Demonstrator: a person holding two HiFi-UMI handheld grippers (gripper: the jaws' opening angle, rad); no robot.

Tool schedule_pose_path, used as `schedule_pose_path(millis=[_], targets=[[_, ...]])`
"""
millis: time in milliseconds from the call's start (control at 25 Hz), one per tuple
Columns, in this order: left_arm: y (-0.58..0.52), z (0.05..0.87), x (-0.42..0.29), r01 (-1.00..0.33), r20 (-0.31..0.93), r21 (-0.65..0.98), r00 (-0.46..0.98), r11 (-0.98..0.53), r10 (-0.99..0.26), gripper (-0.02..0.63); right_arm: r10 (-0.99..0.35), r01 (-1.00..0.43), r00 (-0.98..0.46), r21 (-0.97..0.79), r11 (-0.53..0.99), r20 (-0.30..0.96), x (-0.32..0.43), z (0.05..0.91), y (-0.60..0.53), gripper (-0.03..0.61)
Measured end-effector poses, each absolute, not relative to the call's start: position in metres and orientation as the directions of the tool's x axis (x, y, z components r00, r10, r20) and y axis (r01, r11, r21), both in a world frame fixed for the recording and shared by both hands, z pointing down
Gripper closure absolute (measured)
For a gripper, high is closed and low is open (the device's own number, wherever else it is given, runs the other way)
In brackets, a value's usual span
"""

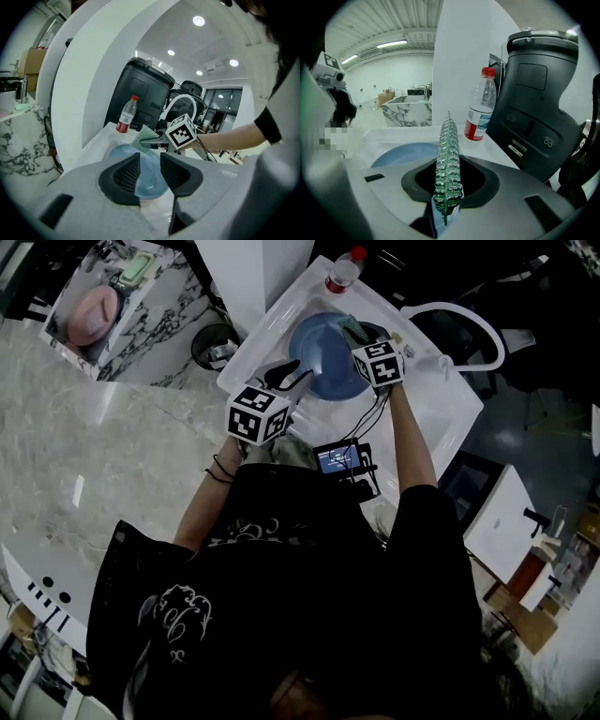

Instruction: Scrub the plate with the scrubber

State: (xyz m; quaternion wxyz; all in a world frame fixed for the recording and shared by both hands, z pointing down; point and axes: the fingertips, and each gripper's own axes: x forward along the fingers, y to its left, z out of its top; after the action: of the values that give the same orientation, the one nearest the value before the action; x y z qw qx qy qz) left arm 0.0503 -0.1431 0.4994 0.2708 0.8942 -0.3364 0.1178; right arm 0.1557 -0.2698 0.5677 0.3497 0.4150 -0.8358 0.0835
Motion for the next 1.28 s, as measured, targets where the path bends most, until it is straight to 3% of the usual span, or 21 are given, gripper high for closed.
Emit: schedule_pose_path(millis=[280, 640, 1280], targets=[[-0.143, 0.504, 0.045, -0.690, 0.420, 0.390, 0.722, -0.610, -0.549, 0.468, -0.612, -0.717, -0.364, 0.209, 0.665, 0.702, 0.167, 0.598, -0.282, 0.488], [-0.147, 0.515, 0.029, -0.720, 0.446, 0.391, 0.693, -0.573, -0.566, 0.468, -0.592, -0.738, -0.403, 0.135, 0.661, 0.698, 0.158, 0.609, -0.271, 0.488], [-0.146, 0.517, 0.042, -0.698, 0.434, 0.396, 0.715, -0.596, -0.548, 0.468, -0.414, -0.659, -0.613, -0.146, 0.738, 0.673, 0.106, 0.600, -0.173, 0.488]])
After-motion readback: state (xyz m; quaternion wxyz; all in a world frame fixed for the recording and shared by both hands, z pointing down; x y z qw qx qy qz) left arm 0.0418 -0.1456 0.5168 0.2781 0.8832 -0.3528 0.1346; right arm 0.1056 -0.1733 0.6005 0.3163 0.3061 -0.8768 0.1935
